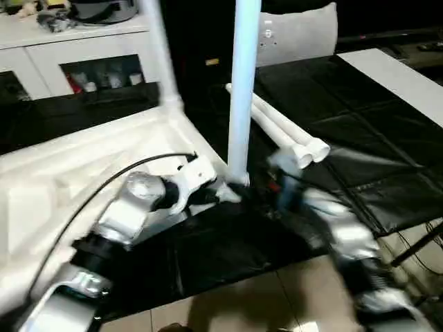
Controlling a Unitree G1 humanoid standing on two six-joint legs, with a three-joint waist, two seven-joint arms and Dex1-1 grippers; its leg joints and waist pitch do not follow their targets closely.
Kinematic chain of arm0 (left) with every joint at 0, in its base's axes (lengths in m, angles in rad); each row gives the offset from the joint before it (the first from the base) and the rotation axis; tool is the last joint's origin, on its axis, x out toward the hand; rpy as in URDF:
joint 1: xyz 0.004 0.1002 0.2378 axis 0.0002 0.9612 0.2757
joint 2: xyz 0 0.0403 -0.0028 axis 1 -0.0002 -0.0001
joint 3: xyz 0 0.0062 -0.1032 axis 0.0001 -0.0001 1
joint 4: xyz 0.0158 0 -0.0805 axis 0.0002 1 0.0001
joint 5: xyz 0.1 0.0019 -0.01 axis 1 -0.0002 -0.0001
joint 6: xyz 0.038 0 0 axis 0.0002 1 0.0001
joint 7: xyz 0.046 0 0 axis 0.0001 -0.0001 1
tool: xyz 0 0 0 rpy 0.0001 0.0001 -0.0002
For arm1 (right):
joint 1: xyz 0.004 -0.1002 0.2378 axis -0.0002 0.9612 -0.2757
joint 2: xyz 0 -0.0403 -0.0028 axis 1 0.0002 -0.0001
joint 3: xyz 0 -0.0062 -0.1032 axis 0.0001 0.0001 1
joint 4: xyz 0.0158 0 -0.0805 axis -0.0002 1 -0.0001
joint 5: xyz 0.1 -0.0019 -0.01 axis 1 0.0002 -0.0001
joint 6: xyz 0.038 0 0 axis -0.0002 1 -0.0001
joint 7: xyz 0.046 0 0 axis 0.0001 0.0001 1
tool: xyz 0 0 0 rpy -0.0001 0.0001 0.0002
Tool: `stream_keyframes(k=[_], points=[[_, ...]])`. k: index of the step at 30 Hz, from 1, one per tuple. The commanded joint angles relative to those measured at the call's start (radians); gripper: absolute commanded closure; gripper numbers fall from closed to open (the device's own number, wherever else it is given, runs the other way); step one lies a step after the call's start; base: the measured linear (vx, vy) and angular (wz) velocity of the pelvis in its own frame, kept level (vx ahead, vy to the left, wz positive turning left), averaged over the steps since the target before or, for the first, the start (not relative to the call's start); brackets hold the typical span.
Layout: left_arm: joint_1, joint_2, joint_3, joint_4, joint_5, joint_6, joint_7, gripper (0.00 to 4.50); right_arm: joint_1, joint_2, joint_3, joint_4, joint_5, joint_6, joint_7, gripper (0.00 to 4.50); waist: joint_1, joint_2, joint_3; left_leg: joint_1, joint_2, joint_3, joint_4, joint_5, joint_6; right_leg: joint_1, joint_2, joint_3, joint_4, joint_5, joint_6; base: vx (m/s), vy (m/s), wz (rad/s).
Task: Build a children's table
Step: Rotate leg to tighten
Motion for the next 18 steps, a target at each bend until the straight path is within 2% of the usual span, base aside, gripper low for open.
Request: stream_keyframes(k=[1, 2, 5, 6, 9, 13, 15, 16, 18], points=[[-0.021, 0.013, -0.040, -0.004, -0.017, -0.070, -0.076, 4.50, -0.001, -0.018, 0.014, -0.027, 0.003, 0.001, 0.057, 0.08, -0.004, -0.005, -0.071, 0.020, 0.035, -0.014, -0.067, -0.232, 0.057, 0.052, -0.051, 0.040, -0.076, -0.193, -0.217, 0.000, 0.000, 0.00], [-0.021, 0.038, -0.063, -0.002, -0.025, -0.121, -0.144, 4.50, -0.010, -0.044, 0.023, -0.017, -0.008, -0.006, 0.085, 0.08, -0.002, -0.005, -0.071, 0.022, 0.036, -0.014, -0.067, -0.233, 0.054, 0.050, -0.052, 0.041, -0.076, -0.202, -0.217, 0.000, 0.000, 0.00], [-0.025, 0.067, -0.091, 0.006, -0.021, -0.178, -0.212, 4.50, -0.024, -0.066, 0.042, -0.006, -0.025, -0.015, 0.109, 0.04, 0.002, -0.004, -0.072, 0.023, 0.037, -0.013, -0.067, -0.226, 0.050, 0.048, -0.050, 0.041, -0.073, -0.187, -0.225, 0.000, 0.000, 0.00], [-0.029, 0.074, -0.100, 0.014, -0.019, -0.191, -0.230, 4.50, -0.030, -0.073, 0.054, 0.001, -0.032, -0.027, 0.121, 0.04, 0.003, 0.002, -0.071, 0.023, 0.037, -0.012, -0.067, -0.228, 0.048, 0.047, -0.050, 0.041, -0.072, -0.185, -0.226, 0.000, 0.000, 0.00], [-0.038, 0.089, -0.117, 0.032, -0.011, -0.223, -0.270, 4.50, -0.049, -0.083, 0.073, 0.026, -0.041, -0.052, 0.150, 0.04, 0.003, -0.001, -0.073, 0.025, 0.037, -0.012, -0.068, -0.244, 0.041, 0.048, -0.051, 0.041, -0.072, -0.188, -0.229, 0.000, 0.000, 0.00], [-0.047, 0.099, -0.125, 0.049, -0.002, -0.248, -0.299, 4.50, -0.071, -0.083, 0.082, 0.051, -0.032, -0.039, 0.198, 0.04, 0.002, -0.002, -0.073, 0.023, 0.038, -0.011, -0.066, -0.230, 0.046, 0.050, -0.051, 0.041, -0.067, -0.162, -0.240, 0.000, 0.000, 0.00], [-0.053, 0.101, -0.127, 0.060, -0.002, -0.262, -0.301, 4.50, -0.077, -0.082, 0.086, 0.056, -0.025, -0.032, 0.219, 0.41, 0.003, -0.004, -0.074, 0.022, 0.037, -0.011, -0.065, -0.219, 0.051, 0.052, -0.052, 0.041, -0.066, -0.150, -0.244, 0.000, 0.000, 0.00], [-0.059, 0.101, -0.128, 0.071, -0.003, -0.278, -0.306, 4.50, -0.084, -0.081, 0.092, 0.065, -0.020, -0.030, 0.235, 0.41, 0.003, -0.007, -0.075, 0.021, 0.037, -0.010, -0.064, -0.212, 0.056, 0.052, -0.051, 0.040, -0.066, -0.144, -0.247, 0.000, 0.000, 0.00], [-0.063, 0.100, -0.131, 0.079, -0.002, -0.291, -0.309, 4.50, -0.092, -0.076, 0.096, 0.076, -0.020, -0.035, 0.243, 0.55, 0.004, -0.006, -0.075, 0.022, 0.038, -0.010, -0.064, -0.211, 0.056, 0.051, -0.052, 0.040, -0.066, -0.152, -0.248, 0.000, 0.000, 0.00]])
